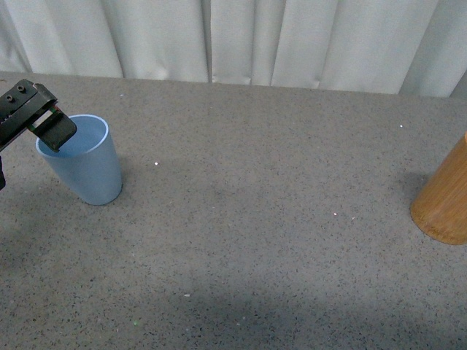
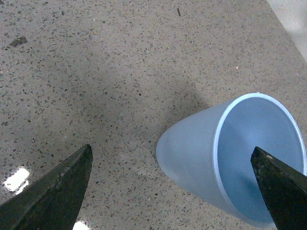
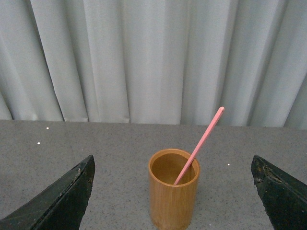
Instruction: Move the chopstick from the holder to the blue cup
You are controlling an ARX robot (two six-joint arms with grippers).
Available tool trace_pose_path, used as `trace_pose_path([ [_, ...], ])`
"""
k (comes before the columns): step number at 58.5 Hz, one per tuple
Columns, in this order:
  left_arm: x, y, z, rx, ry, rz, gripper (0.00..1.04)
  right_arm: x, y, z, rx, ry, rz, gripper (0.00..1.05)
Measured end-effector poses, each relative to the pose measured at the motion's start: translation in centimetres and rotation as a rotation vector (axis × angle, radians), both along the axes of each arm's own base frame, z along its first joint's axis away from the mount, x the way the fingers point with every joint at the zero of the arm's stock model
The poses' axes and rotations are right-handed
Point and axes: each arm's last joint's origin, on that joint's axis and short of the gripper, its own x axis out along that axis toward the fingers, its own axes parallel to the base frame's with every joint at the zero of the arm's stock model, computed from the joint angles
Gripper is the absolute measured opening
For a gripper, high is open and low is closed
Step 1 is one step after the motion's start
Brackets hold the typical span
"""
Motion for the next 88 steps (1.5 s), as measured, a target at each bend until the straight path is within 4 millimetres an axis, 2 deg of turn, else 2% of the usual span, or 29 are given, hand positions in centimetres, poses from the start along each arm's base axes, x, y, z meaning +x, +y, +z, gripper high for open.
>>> trace_pose_path([
  [24,0.7,0.1,-0.3,-0.001,0.006,0.009,0.98,0.0,0.0,0.0,0.0,0.0,0.0,0.95],
  [83,0.6,-0.4,-1.6,-0.027,0.058,0.008,0.98,0.0,0.0,0.0,0.0,0.0,0.0,0.95],
  [85,0.6,-0.4,-1.7,-0.028,0.06,0.008,0.97,0.0,0.0,0.0,0.0,0.0,0.0,0.95],
  [88,0.6,-0.4,-1.8,-0.034,0.062,0.01,0.86,0.0,0.0,0.0,0.0,0.0,0.0,0.95],
])
